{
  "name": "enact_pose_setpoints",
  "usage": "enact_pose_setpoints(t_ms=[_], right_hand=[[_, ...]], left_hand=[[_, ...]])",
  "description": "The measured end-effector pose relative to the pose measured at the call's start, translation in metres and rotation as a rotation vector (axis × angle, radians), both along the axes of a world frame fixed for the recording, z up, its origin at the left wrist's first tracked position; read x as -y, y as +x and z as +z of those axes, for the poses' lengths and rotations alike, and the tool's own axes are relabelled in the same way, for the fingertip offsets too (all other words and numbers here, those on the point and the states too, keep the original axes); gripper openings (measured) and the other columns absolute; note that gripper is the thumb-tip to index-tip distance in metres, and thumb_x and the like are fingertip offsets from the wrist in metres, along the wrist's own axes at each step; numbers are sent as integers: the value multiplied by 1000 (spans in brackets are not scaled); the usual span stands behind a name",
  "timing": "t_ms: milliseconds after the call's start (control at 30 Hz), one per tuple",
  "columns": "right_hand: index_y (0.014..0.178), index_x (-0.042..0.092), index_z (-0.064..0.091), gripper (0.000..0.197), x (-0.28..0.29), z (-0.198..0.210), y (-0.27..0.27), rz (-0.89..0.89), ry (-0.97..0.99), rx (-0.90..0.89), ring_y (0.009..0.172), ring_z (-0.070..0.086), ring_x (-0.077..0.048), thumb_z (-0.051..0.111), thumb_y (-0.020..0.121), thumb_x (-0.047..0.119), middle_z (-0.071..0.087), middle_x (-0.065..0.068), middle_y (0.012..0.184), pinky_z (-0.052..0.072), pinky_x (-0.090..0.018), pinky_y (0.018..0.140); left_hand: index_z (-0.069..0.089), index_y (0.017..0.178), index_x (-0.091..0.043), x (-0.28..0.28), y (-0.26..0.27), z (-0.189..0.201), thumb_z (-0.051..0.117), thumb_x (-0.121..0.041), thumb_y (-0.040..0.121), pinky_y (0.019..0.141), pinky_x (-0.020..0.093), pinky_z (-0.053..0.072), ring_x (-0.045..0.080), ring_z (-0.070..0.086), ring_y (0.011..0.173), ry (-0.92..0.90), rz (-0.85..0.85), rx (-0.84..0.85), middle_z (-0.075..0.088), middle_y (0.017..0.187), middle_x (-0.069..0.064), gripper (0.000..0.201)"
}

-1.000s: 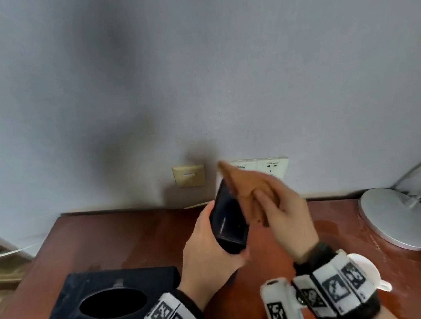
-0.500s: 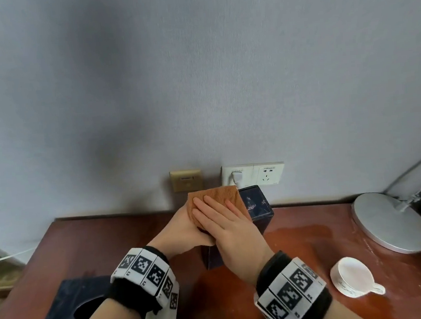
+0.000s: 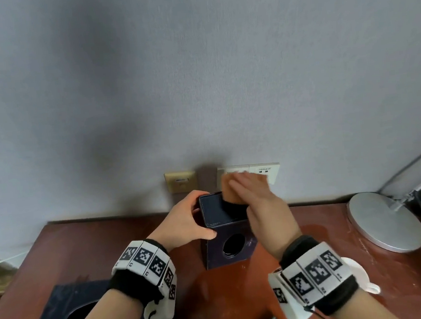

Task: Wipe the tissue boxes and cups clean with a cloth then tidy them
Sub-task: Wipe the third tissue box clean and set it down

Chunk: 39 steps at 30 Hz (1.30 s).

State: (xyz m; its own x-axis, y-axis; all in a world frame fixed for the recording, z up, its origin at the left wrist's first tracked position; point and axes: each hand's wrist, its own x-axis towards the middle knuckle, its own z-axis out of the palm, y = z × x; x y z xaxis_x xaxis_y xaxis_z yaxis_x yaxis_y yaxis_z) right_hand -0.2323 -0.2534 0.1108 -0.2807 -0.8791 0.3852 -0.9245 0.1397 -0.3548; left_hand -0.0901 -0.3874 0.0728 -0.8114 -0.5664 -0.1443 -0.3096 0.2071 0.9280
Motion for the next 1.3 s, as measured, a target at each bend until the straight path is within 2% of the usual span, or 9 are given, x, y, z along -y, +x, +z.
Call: enact_pose_setpoints(t_ms=[100,200,367,533,733,867,967,1067,1300], right_hand=[[114,13,66,54,4,-12,13,97,129,-155,115,59,-29,35,70,11,64,-5,122,46,-51,91],[120,14,62,55,-3,-18,-8,86,98,-100,124,50,-27,31,75,10,58,-5,130,36,-52,101],[136,19,45,59,-23,-17,-37,-7,80,164,138,25,-8,37,84,-6,28,9,148,8,-6,108],[138,18,43,59,-17,-19,-33,-33,108,228,141,22,-10,40,86,-10,27,6,151,6,-7,108],[134,19,49,64,-21,-27,-43,30,14,381,137,31,-6,42,80,-14,34,9,147,19,-15,114],[130,26,52,67,-40,-42,-58,-111,-152,494,118,56,-18,44,78,-16,43,9,143,47,-35,100],[131,25,52,67,-63,-64,-76,-360,-168,640,93,65,-11,41,79,-16,58,6,130,49,-10,82],[131,22,52,65,-79,-86,-85,-484,-85,846,50,55,-17,39,80,-16,73,-7,97,47,-14,46],[136,15,43,62,-77,-96,-85,-342,-85,1383,46,57,-5,38,84,-17,62,-11,98,47,-17,46]], left_hand=[[51,115,-32,1,-3,-1,81,-26,46,108,36,40,4,56,115,-3,-16,-27,62,116,-10,75],[49,115,-33,4,-4,1,80,-29,47,110,32,38,2,54,117,-14,-24,-1,61,119,-11,75],[44,120,-29,4,-11,16,79,-17,60,101,30,45,7,53,113,-110,-89,130,56,119,-7,70],[39,131,-16,-4,-44,37,76,-42,65,107,35,28,18,42,117,-779,-154,471,40,125,-1,80],[44,128,-26,-25,-74,28,76,-59,57,93,36,36,15,48,112,-815,-8,438,53,121,-7,85],[54,121,-28,-16,-48,27,86,-50,49,91,33,45,12,53,105,-618,189,261,57,110,-12,82],[59,114,-24,-1,-13,17,91,-41,39,84,27,48,10,60,99,-268,393,35,63,106,-10,84],[60,112,-19,4,8,-1,93,-23,46,78,22,50,8,63,95,86,522,-156,66,103,-7,74],[58,124,-15,1,16,-29,88,-34,33,85,33,53,19,66,103,337,499,-269,67,116,4,98]])
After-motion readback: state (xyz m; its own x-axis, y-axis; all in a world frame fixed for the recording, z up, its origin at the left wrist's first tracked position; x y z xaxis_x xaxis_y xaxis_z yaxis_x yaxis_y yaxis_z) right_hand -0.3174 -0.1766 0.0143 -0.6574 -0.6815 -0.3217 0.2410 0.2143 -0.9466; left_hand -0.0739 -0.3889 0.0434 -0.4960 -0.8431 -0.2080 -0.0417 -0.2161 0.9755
